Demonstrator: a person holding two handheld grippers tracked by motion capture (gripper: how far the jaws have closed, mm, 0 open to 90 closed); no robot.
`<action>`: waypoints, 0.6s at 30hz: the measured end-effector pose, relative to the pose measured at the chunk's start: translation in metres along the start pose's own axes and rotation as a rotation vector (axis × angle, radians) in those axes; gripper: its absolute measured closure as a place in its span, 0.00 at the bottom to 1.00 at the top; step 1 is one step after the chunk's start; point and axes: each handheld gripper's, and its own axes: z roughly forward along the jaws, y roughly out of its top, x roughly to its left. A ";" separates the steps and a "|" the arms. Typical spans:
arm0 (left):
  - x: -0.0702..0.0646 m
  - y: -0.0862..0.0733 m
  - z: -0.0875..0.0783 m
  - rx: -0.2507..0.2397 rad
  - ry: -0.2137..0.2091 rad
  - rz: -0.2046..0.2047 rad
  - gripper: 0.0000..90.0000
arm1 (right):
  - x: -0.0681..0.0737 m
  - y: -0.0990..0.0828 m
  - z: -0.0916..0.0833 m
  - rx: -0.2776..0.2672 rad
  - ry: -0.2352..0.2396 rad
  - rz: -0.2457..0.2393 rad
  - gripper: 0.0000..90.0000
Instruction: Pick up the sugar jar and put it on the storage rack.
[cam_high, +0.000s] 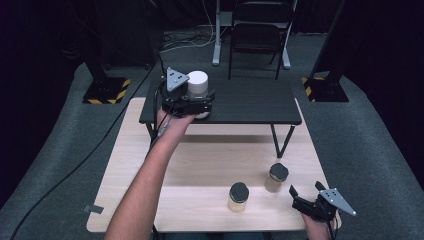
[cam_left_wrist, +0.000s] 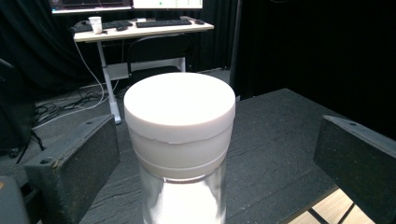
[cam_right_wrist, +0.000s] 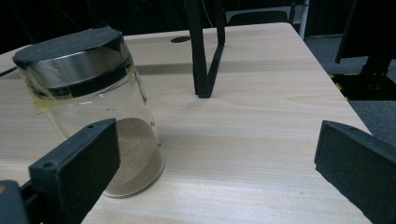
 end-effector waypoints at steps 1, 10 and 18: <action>-0.001 0.000 -0.001 0.000 0.001 0.003 0.00 | 0.000 0.000 0.000 0.000 0.001 0.000 0.00; -0.007 -0.007 -0.012 -0.004 -0.003 0.018 0.00 | 0.000 0.000 0.000 0.002 0.006 0.000 0.00; -0.011 -0.022 -0.018 0.005 -0.006 0.026 0.00 | 0.000 0.000 -0.001 0.000 0.005 0.005 0.00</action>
